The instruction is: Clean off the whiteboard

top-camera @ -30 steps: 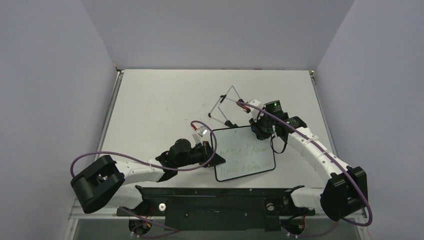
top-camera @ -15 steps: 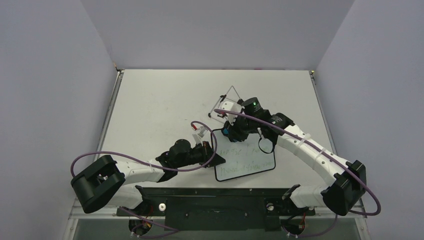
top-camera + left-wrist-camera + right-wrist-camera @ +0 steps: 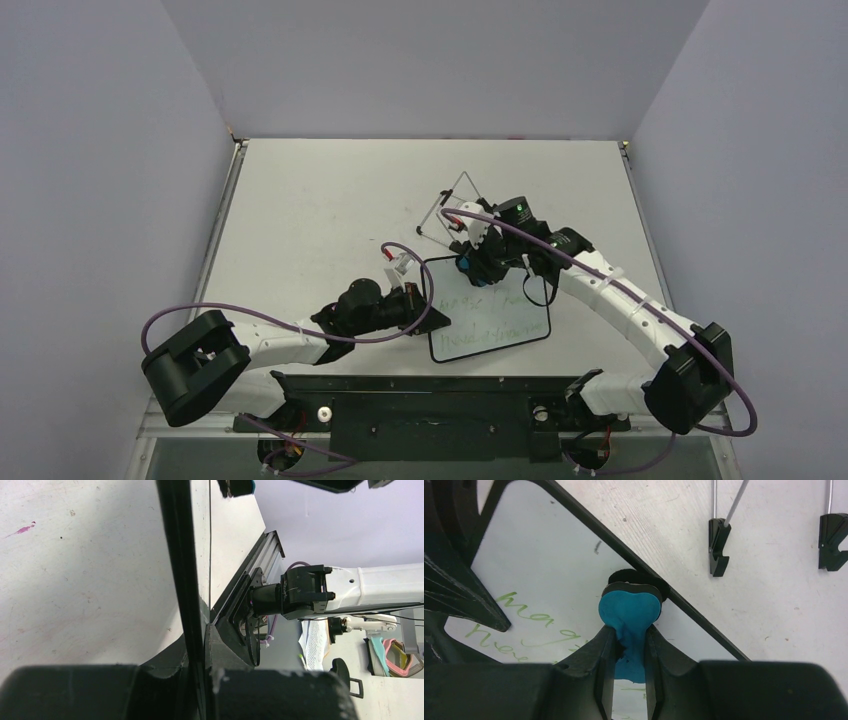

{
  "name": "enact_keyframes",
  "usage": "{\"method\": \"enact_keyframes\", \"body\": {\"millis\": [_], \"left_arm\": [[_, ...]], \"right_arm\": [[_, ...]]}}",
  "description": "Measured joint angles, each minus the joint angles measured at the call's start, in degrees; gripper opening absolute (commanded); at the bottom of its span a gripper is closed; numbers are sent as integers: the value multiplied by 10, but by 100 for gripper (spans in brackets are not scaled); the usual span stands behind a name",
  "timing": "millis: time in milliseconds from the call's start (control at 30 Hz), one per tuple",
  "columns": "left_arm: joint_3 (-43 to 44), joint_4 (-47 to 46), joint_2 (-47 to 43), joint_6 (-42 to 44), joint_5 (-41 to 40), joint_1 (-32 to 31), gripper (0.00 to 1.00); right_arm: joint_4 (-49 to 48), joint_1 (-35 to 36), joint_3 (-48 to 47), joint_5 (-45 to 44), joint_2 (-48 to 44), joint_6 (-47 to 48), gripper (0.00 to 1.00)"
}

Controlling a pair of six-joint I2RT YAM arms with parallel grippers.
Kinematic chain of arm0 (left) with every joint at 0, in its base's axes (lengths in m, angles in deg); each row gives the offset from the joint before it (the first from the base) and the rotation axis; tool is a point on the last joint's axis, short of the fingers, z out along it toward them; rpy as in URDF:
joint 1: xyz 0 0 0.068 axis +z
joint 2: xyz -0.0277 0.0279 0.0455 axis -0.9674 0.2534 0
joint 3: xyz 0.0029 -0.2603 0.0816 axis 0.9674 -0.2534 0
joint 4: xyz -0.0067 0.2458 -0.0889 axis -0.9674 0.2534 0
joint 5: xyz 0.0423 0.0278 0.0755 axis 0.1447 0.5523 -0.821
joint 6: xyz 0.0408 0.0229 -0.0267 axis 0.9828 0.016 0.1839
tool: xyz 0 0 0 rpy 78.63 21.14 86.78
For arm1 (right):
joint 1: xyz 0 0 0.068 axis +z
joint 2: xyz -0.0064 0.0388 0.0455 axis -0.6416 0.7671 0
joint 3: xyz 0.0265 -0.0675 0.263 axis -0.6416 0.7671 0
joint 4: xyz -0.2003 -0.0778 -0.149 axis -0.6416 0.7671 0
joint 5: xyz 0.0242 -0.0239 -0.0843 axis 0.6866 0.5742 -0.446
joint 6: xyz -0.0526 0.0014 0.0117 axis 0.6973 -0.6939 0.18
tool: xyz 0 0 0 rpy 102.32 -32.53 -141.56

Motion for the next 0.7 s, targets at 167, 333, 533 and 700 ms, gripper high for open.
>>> {"method": "enact_keyframes", "body": {"millis": [167, 333, 533, 700], "left_arm": [[0, -2, 0, 1, 0, 0, 0], [0, -3, 0, 3, 0, 0, 0], [0, -3, 0, 3, -1, -2, 0], [0, -3, 0, 3, -2, -2, 0]], "right_arm": [[11, 34, -9, 7, 3, -1, 0], [25, 62, -68, 24, 39, -6, 0], [29, 82, -111, 36, 62, -14, 0], [29, 82, -102, 17, 61, -14, 0]]}}
